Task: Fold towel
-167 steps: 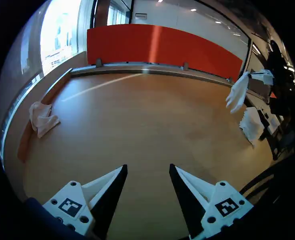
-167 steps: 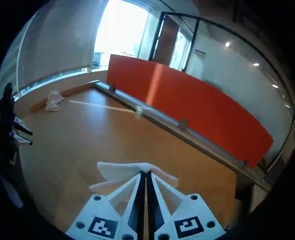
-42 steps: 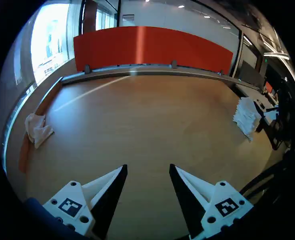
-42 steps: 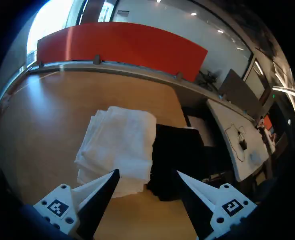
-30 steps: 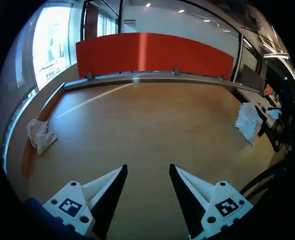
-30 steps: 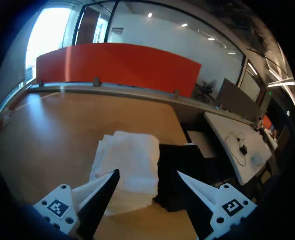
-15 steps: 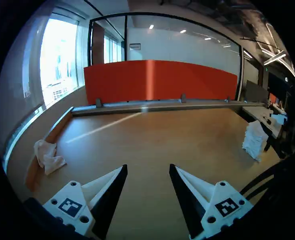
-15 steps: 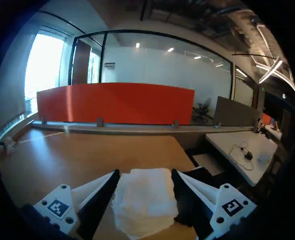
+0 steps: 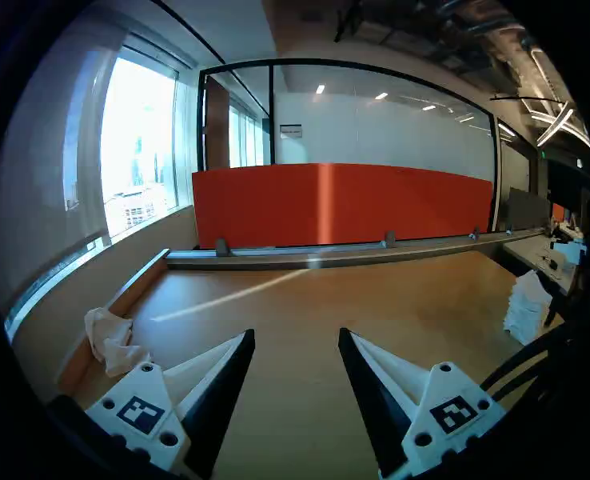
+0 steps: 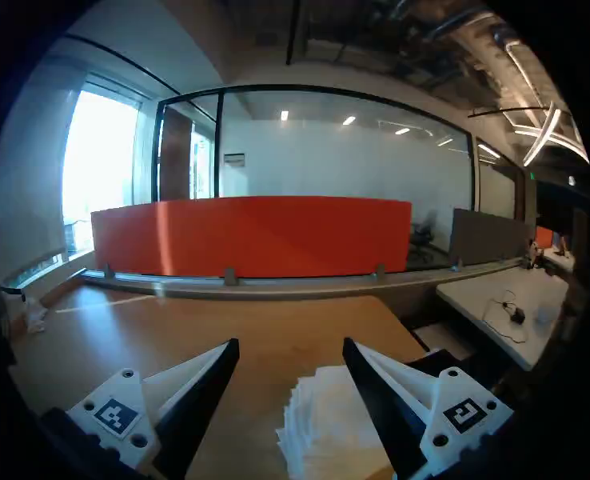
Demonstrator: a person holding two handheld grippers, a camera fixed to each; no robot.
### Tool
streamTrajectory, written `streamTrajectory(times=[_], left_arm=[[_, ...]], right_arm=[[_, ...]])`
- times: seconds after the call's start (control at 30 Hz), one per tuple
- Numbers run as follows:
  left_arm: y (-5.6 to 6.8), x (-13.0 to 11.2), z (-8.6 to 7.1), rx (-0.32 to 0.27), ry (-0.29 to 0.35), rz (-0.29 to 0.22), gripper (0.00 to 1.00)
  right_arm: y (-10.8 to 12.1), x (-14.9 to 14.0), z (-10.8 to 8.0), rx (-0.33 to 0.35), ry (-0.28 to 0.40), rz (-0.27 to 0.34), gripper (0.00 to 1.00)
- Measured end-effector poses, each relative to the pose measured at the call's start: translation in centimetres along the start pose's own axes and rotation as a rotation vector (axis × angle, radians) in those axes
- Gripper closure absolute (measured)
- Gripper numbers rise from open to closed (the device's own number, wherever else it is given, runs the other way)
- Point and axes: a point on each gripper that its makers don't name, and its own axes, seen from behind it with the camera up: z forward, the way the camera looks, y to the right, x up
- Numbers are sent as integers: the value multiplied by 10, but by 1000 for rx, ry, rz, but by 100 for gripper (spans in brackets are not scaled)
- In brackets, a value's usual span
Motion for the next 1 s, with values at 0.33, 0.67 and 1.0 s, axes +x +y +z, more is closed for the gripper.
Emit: streamTrajectory(times=[0.33,0.67,1.0], left_arm=[[-8,19,14,14,53,-20,23],[-7,36,24,-2,102,-48,23],[-10,31,35,-8,121,-88,23]], right_arm=[[-57,20,11,35,58,6,0],[-104,25,20,62,82,-5,0],[-121,29,22,68,92,-15,0]])
